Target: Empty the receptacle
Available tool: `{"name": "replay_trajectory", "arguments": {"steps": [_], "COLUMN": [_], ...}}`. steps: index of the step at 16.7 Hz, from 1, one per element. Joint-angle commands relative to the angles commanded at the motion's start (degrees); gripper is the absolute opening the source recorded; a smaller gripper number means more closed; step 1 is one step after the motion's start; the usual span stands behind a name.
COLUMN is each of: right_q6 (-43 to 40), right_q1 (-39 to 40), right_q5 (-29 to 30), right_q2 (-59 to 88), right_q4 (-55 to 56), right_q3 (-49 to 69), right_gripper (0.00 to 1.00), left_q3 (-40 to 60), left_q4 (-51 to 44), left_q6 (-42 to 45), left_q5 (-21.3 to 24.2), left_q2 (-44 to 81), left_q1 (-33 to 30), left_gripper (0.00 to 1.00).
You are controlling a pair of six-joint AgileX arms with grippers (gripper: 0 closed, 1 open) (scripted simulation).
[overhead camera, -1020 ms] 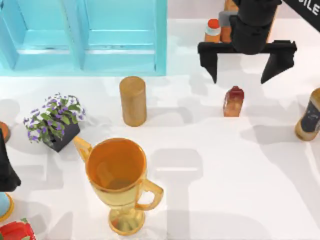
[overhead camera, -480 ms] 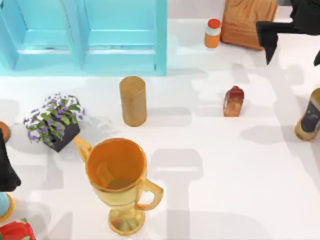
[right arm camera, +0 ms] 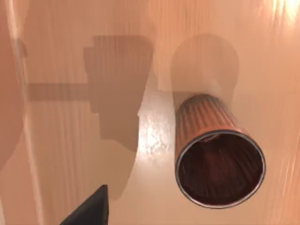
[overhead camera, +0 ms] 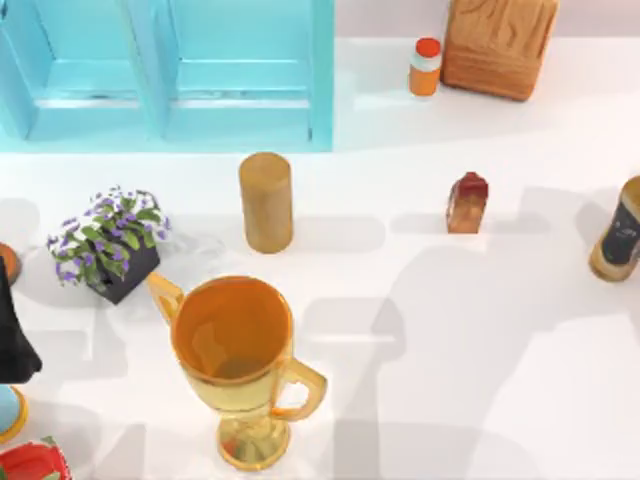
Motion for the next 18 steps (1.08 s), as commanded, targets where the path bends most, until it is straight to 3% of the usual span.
{"name": "replay_trajectory", "arguments": {"steps": [3,10,18], "right_q6": [-4.68,-4.89,-4.63], "right_q1": [-4.36,-4.55,-4.29], "right_q5": [0.73,0.82,0.83], "right_q2": [-2.73,-2.60,-1.32], "right_q4": [0.30,1.08,17.00], "right_q3": [-4.12,-4.99,-19.50], "right_gripper": [1.00,1.00,1.00], "left_q3": [0.00,0.00,0.00], "left_q4": [0.00,0.00,0.00], "left_q6": [0.00,0.00,0.00], "left_q5": [0.00,0.00,0.00], "left_q2": [0.00,0.00,0.00], "left_q1": [0.00,0.00,0.00], "left_gripper": [1.00,1.00,1.00]}}
